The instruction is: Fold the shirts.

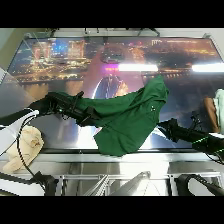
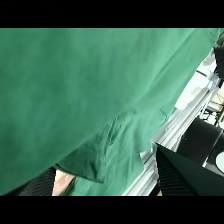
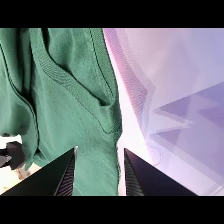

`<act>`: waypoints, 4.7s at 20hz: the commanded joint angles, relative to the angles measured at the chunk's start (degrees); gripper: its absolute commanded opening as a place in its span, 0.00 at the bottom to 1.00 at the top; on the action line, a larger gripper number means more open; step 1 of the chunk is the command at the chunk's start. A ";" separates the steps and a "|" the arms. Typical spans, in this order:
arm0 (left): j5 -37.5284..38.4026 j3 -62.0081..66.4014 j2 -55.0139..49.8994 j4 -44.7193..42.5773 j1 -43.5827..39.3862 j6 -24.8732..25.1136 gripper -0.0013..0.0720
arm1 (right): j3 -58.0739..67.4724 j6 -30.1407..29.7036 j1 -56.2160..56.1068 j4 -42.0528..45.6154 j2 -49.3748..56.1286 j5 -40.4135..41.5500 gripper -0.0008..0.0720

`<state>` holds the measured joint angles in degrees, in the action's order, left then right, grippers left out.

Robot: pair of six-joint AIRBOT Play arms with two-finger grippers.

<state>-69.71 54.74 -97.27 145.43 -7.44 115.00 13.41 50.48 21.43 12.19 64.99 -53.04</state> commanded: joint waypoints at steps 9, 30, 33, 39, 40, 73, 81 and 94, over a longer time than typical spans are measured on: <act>1.77 -0.07 -0.33 2.36 0.28 0.52 0.06 | 1.07 0.02 0.35 -0.81 -0.04 0.11 0.51; -3.34 -0.07 -0.33 7.34 1.86 -0.39 0.35 | 40.76 10.01 3.23 6.19 33.90 -0.94 0.69; -1.40 -0.07 -0.33 7.21 1.88 -0.63 0.06 | 41.94 11.04 -0.02 6.01 34.51 0.15 0.67; -1.46 -0.07 -0.33 7.13 1.88 -0.63 0.06 | 44.83 13.42 -5.03 5.77 36.98 -0.59 0.37; -1.44 -0.07 -0.31 7.15 1.88 -0.59 0.06 | 44.83 13.18 -5.57 5.11 37.05 -1.31 0.16; -12.24 40.98 9.42 -12.50 13.73 2.23 0.06 | 49.96 5.22 -9.16 19.58 3.58 4.76 0.04; -25.49 60.59 -14.53 -11.80 19.02 -7.13 0.99 | 53.44 5.22 2.49 17.42 24.55 -2.51 0.65; -5.46 -31.47 37.42 -7.10 21.75 -4.48 0.96 | 32.85 -5.64 30.56 23.67 14.21 -15.12 0.65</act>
<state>-85.10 43.92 -71.61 133.97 14.20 110.19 50.78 48.45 49.41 37.78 80.49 -70.24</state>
